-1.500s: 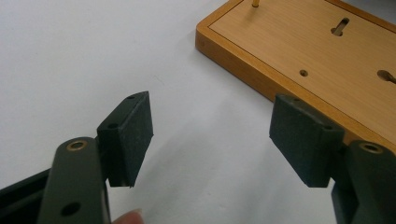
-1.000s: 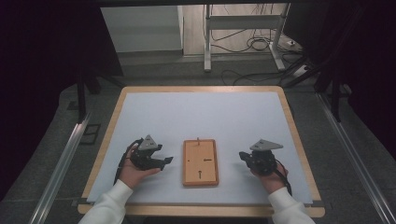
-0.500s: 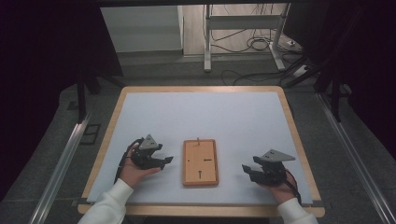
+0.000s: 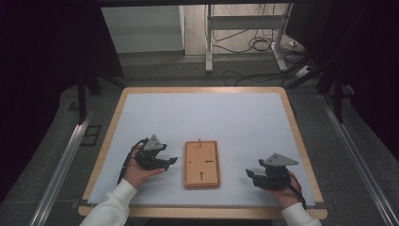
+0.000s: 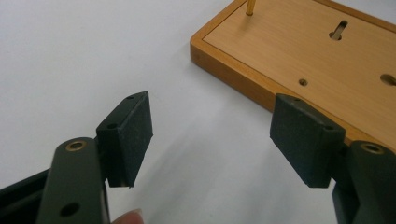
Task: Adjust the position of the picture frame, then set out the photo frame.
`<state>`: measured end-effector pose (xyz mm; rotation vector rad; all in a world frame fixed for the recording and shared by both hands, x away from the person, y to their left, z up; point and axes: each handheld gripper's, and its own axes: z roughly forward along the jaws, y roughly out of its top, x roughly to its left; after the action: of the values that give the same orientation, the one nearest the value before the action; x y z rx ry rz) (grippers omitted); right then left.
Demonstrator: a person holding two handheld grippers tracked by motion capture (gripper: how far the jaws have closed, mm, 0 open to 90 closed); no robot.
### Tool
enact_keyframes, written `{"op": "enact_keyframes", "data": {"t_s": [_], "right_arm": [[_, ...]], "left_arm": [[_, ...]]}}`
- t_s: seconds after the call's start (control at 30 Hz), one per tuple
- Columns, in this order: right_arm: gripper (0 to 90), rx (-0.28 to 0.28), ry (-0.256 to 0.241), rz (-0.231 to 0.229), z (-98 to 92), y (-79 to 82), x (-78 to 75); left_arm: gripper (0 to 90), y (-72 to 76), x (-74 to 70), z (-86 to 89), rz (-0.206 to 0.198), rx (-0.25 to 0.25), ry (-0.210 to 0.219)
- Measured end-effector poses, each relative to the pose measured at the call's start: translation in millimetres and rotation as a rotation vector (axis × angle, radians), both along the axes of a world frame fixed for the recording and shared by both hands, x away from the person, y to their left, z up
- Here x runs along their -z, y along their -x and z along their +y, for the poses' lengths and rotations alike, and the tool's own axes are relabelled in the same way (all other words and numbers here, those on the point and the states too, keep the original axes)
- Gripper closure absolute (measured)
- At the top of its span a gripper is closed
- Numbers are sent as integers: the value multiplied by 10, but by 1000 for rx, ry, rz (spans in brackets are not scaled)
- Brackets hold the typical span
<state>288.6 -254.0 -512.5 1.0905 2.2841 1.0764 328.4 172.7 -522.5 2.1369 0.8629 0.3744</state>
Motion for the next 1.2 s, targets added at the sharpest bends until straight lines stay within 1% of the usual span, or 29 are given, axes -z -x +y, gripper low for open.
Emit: {"op": "enact_keyframes", "data": {"t_s": [0.07, 0.13, 0.23, 0.3, 0.33, 0.37, 0.53, 0.67, 0.83, 1.1, 1.2], "right_arm": [[336, 7, 3, -2, -30, 12, -2], [336, 22, -4, 5, -63, 5, 0], [330, 42, -5, 4, -78, -11, -9], [325, 40, -4, -1, -77, 0, -21], [324, 41, -7, 0, -80, 5, -24], [324, 42, -9, -2, -87, 9, -25], [319, 54, -18, -9, -148, 24, -37], [319, 66, -30, -12, -194, 28, -50], [319, 64, -28, -8, -185, 19, -45], [316, 57, -24, -4, -182, 12, -36], [315, 56, -22, -3, -181, 6, -29]], "left_arm": [[295, -25, 1, -20, 5, 4, 3], [296, -37, -8, -33, 13, 12, 24], [295, -53, -70, -63, -14, 23, 23], [297, -85, -120, -82, -23, 30, 57], [298, -107, -136, -98, -19, 36, 71], [297, -127, -147, -117, -19, 42, 75], [291, -196, -181, -225, -35, 70, 66], [290, -251, -213, -299, -33, 86, 76], [288, -313, -206, -379, -13, 109, 101], [287, -386, -213, -504, 3, 140, 100], [297, -408, -208, -551, 6, 141, 85]]}}
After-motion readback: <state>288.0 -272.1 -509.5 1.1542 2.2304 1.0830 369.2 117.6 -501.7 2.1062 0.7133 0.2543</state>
